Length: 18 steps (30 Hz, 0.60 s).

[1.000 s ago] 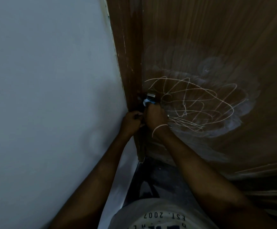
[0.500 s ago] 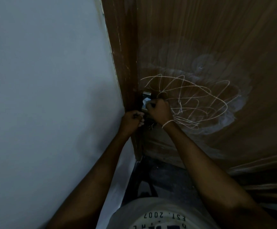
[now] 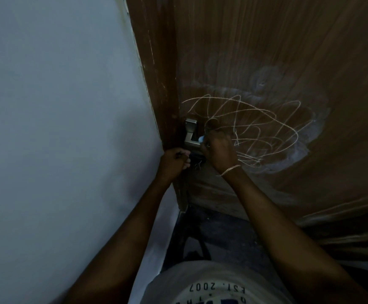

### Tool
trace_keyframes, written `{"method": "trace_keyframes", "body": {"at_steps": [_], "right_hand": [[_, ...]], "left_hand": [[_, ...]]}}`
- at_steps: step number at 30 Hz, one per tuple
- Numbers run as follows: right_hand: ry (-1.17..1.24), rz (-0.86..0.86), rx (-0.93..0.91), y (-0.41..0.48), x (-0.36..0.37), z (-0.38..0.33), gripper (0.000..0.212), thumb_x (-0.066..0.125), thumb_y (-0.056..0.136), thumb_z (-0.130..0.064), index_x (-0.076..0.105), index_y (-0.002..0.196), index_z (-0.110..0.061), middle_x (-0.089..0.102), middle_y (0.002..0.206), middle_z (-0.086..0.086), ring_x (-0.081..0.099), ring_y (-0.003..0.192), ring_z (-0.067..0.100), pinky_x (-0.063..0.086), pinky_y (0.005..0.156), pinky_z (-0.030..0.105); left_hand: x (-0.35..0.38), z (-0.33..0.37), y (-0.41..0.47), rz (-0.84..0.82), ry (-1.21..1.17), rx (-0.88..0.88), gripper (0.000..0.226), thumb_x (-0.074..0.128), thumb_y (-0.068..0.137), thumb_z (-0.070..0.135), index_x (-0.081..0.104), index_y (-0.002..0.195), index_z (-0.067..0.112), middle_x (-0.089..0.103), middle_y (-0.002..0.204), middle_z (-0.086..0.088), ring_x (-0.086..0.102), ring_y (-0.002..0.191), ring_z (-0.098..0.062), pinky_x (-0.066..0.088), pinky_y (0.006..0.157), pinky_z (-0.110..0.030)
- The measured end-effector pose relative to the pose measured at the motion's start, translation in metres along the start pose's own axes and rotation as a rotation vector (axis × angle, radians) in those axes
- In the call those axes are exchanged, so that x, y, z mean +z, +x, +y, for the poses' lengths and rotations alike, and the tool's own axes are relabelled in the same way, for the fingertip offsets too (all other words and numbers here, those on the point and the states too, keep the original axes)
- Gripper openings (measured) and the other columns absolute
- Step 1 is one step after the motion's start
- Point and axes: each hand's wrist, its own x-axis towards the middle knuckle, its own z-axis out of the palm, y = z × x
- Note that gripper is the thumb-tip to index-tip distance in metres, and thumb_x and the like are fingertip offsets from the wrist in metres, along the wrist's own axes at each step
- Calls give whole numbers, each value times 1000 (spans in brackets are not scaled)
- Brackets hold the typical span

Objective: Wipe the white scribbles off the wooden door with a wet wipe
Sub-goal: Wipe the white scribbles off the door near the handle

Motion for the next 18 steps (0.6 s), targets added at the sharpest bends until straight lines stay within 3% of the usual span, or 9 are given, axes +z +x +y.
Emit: {"method": "trace_keyframes", "body": {"at_steps": [4, 7, 10, 12, 15, 17, 18], "right_hand": [[275, 164, 191, -27, -22, 10, 12, 68, 89, -16, 58, 96, -15, 63, 98, -1, 61, 88, 10, 52, 75, 24], [480, 146, 428, -50, -27, 7, 35, 74, 84, -23, 53, 112, -22, 62, 105, -9, 62, 95, -1, 52, 75, 10], [637, 146, 621, -69, -16, 7, 35, 78, 81, -19, 58, 110, -21, 65, 98, -10, 63, 90, -5, 52, 75, 12], [687, 123, 704, -80, -5, 9, 31, 78, 82, -16, 63, 109, -14, 70, 98, -1, 68, 90, 7, 57, 79, 25], [714, 94, 794, -90, 13, 10, 25, 75, 85, -12, 70, 109, -8, 72, 104, 10, 69, 99, 21, 56, 92, 36], [731, 67, 842, -95, 24, 10, 22, 72, 88, -10, 72, 109, -4, 73, 105, 11, 70, 98, 18, 56, 92, 33], [729, 48, 853, -97, 30, 10, 23, 70, 89, -8, 72, 111, -4, 73, 104, 9, 70, 94, 9, 56, 88, 24]], "left_hand": [[3, -16, 4, 12, -7, -54, 21, 52, 101, 12, 66, 115, 4, 68, 94, -11, 66, 76, -16, 54, 65, -17], [15, -33, 7, -7, -15, -135, 23, 52, 101, 11, 65, 116, 0, 66, 92, -10, 65, 74, -14, 54, 62, -13], [31, -47, 13, -35, -20, -223, 23, 51, 101, 11, 64, 117, 0, 66, 97, -11, 64, 73, -13, 53, 61, -14], [40, -54, 18, -45, -34, -281, 22, 53, 99, 10, 63, 119, 4, 66, 108, -15, 65, 81, -17, 54, 69, -21], [46, -66, 28, -48, -29, -325, 27, 58, 96, 8, 59, 124, 11, 63, 128, -16, 62, 108, -26, 52, 96, -37], [49, -73, 33, -59, -64, -353, 38, 54, 97, 3, 53, 135, 9, 55, 141, -13, 54, 127, -29, 44, 109, -42], [51, -78, 35, -62, -96, -368, 44, 51, 98, 1, 49, 141, 9, 51, 145, -10, 50, 132, -29, 42, 111, -43]]}}
